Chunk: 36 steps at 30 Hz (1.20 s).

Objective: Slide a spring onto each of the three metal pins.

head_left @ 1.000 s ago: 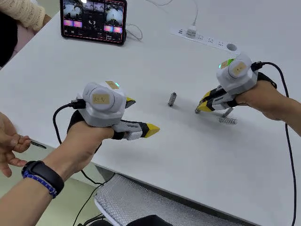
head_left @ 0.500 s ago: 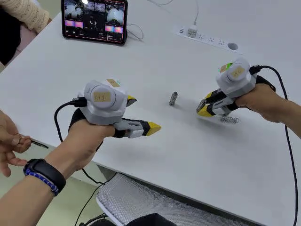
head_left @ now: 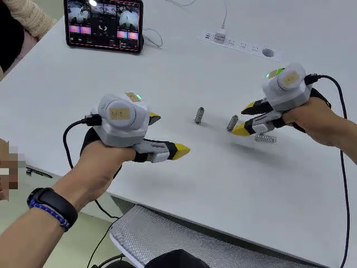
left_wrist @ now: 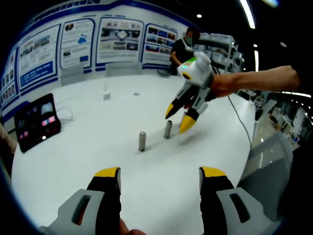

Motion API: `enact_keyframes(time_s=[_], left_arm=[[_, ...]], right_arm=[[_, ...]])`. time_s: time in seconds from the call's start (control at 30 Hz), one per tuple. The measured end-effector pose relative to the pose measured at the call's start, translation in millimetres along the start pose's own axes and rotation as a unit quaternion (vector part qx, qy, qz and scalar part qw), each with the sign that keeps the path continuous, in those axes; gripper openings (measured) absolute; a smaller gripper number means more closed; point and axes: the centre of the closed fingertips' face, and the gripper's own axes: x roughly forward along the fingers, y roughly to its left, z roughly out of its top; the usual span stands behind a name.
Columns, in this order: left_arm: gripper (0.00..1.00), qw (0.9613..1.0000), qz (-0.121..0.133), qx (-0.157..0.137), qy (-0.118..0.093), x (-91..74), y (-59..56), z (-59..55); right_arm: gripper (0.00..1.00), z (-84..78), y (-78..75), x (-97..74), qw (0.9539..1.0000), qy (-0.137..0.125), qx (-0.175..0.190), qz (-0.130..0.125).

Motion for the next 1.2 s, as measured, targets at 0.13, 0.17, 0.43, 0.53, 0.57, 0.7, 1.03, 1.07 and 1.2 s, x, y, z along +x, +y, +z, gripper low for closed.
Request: enact_keyframes(time_s=[0.13,0.17,0.43,0.53,0.57,0.7,1.03,1.07,1.2], left_arm=[[0.66,1.0000,-0.002,0.002,-0.001,0.9,-3.8,2.4],[0.67,1.0000,-0.003,0.002,-0.001,1.0,-5.0,3.3],[0.67,1.0000,-0.006,0.004,-0.001,1.8,-9.8,5.0],[0.67,1.0000,-0.008,0.006,0.000,2.6,-11.4,5.5],[0.67,0.9999,-0.008,0.006,0.000,2.7,-11.7,5.8],[0.67,0.9999,-0.011,0.008,0.000,4.9,-14.1,7.4],[0.68,0.9997,-0.018,0.015,0.001,10.9,-20.0,12.2],[0.68,0.9997,-0.019,0.015,0.001,11.7,-20.2,12.6],[0.68,0.9996,-0.021,0.019,0.003,14.1,-22.5,14.0]], right_arm=[[0.50,-1.3,-1.2,-4.6,0.9999,-0.007,0.008,-0.007],[0.51,-1.4,-1.1,-6.2,0.9999,-0.010,0.010,-0.009],[0.55,2.1,1.8,-17.1,0.9977,-0.048,0.046,-0.011],[0.55,2.4,3.4,-21.4,0.9962,-0.063,0.059,-0.012],[0.55,2.4,4.1,-22.7,0.9956,-0.067,0.063,-0.013],[0.58,3.7,7.1,-30.4,0.9927,-0.092,0.075,-0.022],[0.65,-2.1,10.6,-55.5,0.9806,-0.145,0.120,-0.054],[0.66,-3.6,10.7,-57.5,0.9798,-0.148,0.122,-0.057],[0.66,-9.8,13.1,-67.2,0.9745,-0.163,0.138,-0.067]])
